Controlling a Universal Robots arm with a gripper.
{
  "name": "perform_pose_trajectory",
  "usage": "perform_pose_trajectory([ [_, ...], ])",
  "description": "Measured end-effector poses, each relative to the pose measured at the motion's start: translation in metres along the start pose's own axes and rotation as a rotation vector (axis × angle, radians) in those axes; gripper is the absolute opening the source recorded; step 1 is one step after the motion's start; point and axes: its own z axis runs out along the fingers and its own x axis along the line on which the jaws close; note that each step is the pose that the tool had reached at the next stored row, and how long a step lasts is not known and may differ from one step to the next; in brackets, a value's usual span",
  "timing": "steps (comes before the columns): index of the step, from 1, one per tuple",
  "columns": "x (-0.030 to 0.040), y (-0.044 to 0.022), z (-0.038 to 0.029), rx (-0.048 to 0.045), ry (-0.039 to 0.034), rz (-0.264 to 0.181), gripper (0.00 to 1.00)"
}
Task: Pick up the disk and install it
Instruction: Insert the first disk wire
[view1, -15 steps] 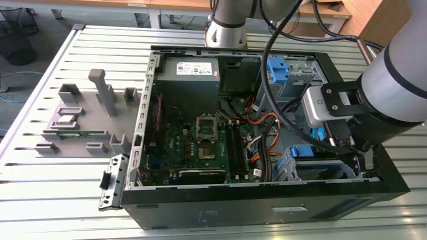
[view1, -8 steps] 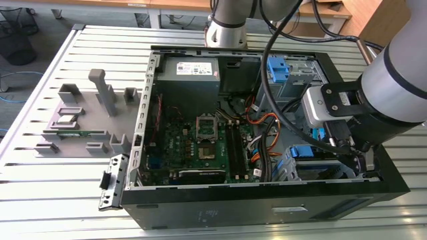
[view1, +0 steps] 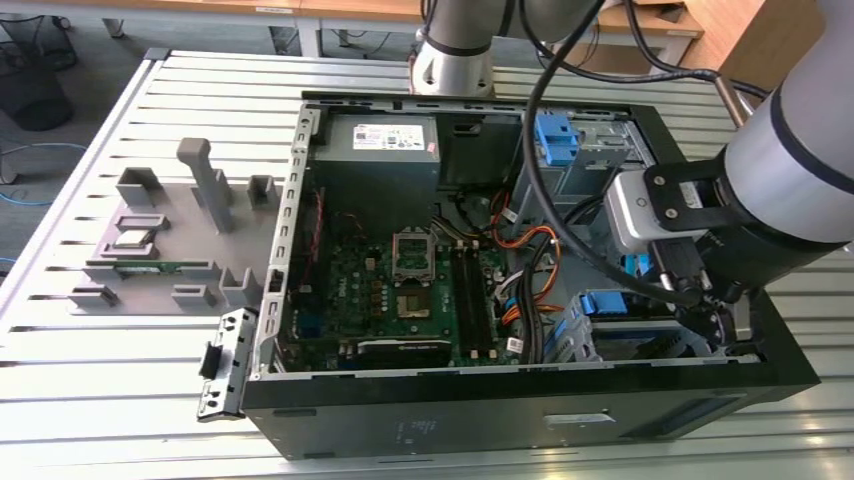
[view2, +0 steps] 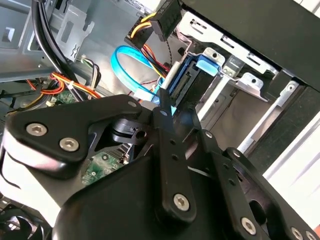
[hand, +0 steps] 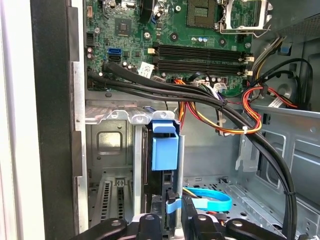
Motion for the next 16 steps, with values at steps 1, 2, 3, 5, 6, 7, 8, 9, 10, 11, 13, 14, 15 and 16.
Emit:
perform_pose_trajectory([
  [1,-0.0003,-0.0002,-0.0014,0.0000,0.0000,0.000,0.29],
  [2,-0.0006,-0.0005,-0.0031,0.0000,-0.0001,0.000,0.29],
  [3,-0.0010,-0.0008,-0.0049,0.0000,0.0000,0.000,0.29],
  [5,-0.0018,-0.0014,-0.0085,0.0001,-0.0002,0.000,0.29],
  [6,-0.0022,-0.0017,-0.0103,0.0000,-0.0001,0.000,0.29],
  [7,-0.0026,-0.0021,-0.0124,0.0001,-0.0002,0.000,0.29],
  [8,-0.0030,-0.0024,-0.0142,0.0001,-0.0001,0.000,0.29],
  [9,-0.0034,-0.0027,-0.0163,0.0001,-0.0002,0.000,0.29],
  [10,-0.0038,-0.0031,-0.0183,0.0000,-0.0001,0.000,0.29],
  [11,-0.0042,-0.0034,-0.0202,0.0000,-0.0001,0.000,0.29],
  [13,-0.0050,-0.0040,-0.0236,0.0000,-0.0001,0.000,0.29],
  [14,-0.0051,-0.0041,-0.0243,0.0001,-0.0003,0.000,0.29],
  [15,-0.0051,-0.0041,-0.0243,0.0001,-0.0005,0.000,0.29],
  [16,-0.0051,-0.0041,-0.0243,0.0001,-0.0006,0.000,0.29],
])
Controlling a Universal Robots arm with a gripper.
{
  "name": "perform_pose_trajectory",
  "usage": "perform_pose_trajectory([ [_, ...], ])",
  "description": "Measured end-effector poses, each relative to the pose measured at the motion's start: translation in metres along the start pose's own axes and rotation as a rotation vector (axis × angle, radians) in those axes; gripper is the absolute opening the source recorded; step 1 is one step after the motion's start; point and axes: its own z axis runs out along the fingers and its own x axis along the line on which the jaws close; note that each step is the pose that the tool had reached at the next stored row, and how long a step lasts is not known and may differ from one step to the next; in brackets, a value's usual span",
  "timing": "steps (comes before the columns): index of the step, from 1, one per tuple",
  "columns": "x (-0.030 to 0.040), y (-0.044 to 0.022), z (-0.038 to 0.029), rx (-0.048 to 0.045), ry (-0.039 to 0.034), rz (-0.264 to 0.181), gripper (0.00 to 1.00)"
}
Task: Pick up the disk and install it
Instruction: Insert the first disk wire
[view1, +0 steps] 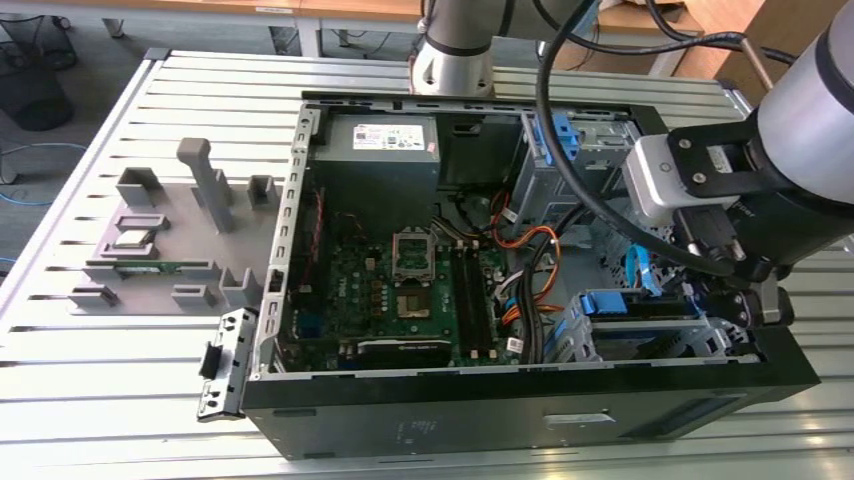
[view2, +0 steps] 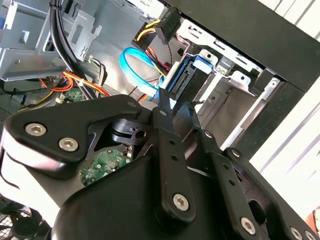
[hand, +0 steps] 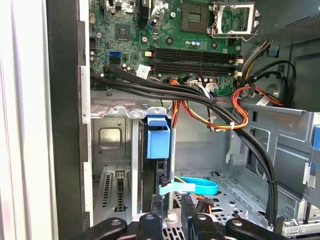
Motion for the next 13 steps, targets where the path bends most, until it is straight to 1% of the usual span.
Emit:
perform_pose_trajectory([
  [5,-0.0001,-0.0001,-0.0006,-0.0001,0.0003,0.000,0.29],
  [6,-0.0001,-0.0001,-0.0006,-0.0025,0.0004,0.000,0.29],
  [7,-0.0001,-0.0006,-0.0003,-0.0343,0.0007,0.007,0.29],
  [11,0.0001,-0.0018,0.0004,-0.1047,0.0009,0.022,0.29],
  [13,0.0001,-0.0023,0.0007,-0.1415,0.0012,0.030,0.29],
])
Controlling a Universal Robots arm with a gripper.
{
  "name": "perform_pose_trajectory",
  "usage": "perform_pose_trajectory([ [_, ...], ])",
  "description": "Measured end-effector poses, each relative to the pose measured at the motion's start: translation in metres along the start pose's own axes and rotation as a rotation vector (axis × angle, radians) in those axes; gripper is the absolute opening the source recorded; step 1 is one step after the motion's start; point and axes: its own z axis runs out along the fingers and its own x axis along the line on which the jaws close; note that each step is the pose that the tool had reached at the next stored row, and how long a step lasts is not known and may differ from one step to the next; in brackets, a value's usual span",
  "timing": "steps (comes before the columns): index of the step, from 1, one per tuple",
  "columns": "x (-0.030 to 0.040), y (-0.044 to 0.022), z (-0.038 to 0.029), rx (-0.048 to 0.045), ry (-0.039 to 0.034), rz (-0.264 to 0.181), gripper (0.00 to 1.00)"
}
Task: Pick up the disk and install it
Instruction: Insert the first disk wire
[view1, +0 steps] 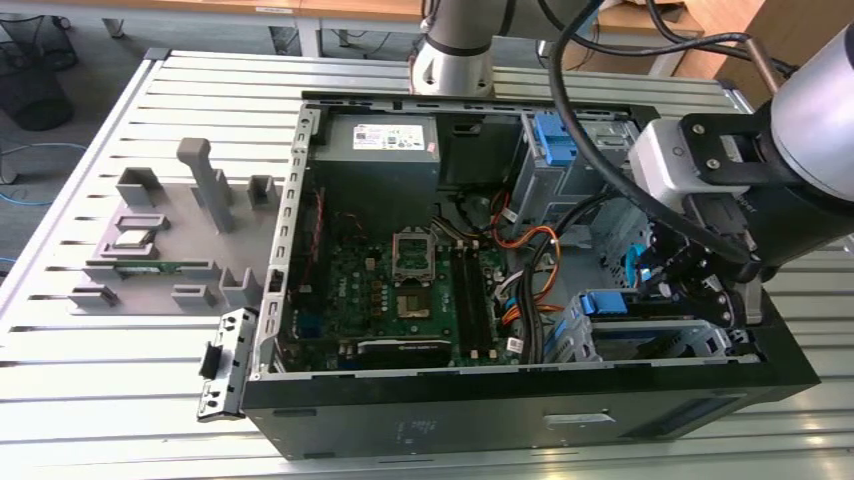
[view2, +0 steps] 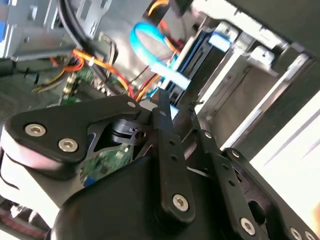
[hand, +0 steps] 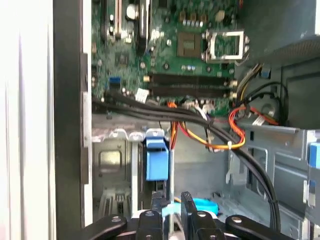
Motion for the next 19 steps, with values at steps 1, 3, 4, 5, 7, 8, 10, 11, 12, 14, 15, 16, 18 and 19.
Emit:
perform_pose_trajectory([
  [1,0.0000,-0.0002,0.0001,-0.0176,0.0001,0.004,0.29],
  [3,0.0000,-0.0003,0.0002,-0.0355,0.0001,0.008,0.29],
  [4,0.0000,-0.0002,0.0002,-0.0357,0.0002,0.008,0.29],
  [5,0.0000,-0.0002,0.0002,-0.0357,0.0003,0.008,0.29],
  [7,0.0001,-0.0003,0.0002,-0.0358,0.0002,0.008,0.29],
  [8,0.0001,-0.0003,0.0002,-0.0358,0.0002,0.008,0.29],
  [10,0.0002,-0.0021,0.0003,-0.0359,0.0003,0.007,0.29],
  [11,0.0002,-0.0035,0.0004,-0.0359,0.0003,0.008,0.29],
  [12,0.0001,-0.0054,0.0004,-0.0362,0.0008,0.008,0.29],
  [14,0.0000,-0.0085,0.0005,-0.0365,0.0064,0.008,0.29],
  [15,-0.0002,-0.0095,0.0005,-0.0366,0.0122,0.008,0.29],
  [16,-0.0006,-0.0105,0.0006,-0.0368,0.0204,0.008,0.29],
  [18,-0.0015,-0.0114,0.0009,-0.0371,0.0356,0.008,0.29],
  [19,-0.0017,-0.0117,0.0011,-0.0371,0.0382,0.008,0.29],
])
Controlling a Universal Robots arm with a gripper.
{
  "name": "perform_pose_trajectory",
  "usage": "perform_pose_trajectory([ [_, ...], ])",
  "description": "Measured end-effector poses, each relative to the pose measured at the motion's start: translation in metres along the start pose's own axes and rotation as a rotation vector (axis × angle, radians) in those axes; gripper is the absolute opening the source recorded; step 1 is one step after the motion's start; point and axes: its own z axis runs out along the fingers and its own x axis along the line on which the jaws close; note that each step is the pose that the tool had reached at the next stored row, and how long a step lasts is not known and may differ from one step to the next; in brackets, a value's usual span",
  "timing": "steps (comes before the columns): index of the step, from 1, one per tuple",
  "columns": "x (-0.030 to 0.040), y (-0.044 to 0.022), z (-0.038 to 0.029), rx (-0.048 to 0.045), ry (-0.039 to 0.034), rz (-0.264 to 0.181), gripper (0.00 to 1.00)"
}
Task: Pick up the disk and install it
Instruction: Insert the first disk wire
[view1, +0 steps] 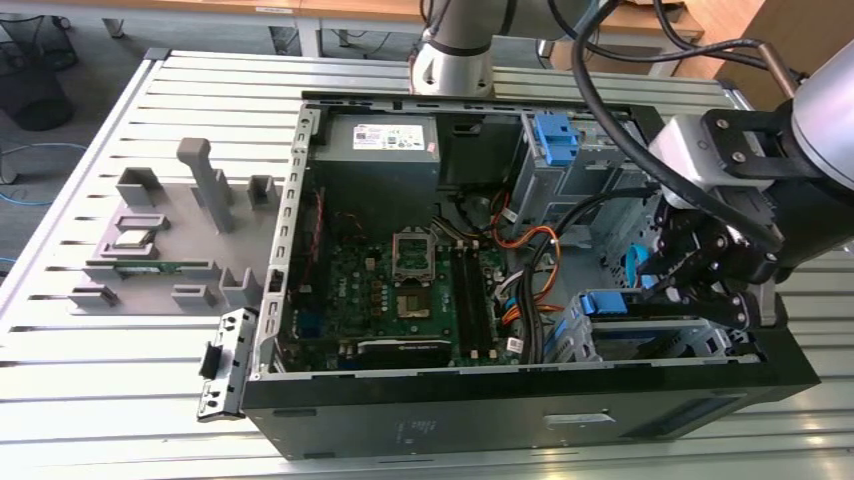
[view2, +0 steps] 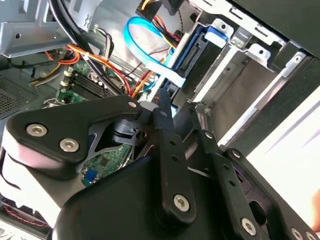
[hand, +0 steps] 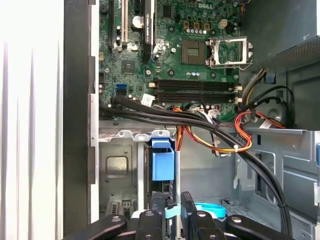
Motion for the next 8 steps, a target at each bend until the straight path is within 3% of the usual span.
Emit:
perform_pose_trajectory([
  [8,-0.0036,-0.0067,0.0026,0.0001,0.0005,0.000,0.29],
])
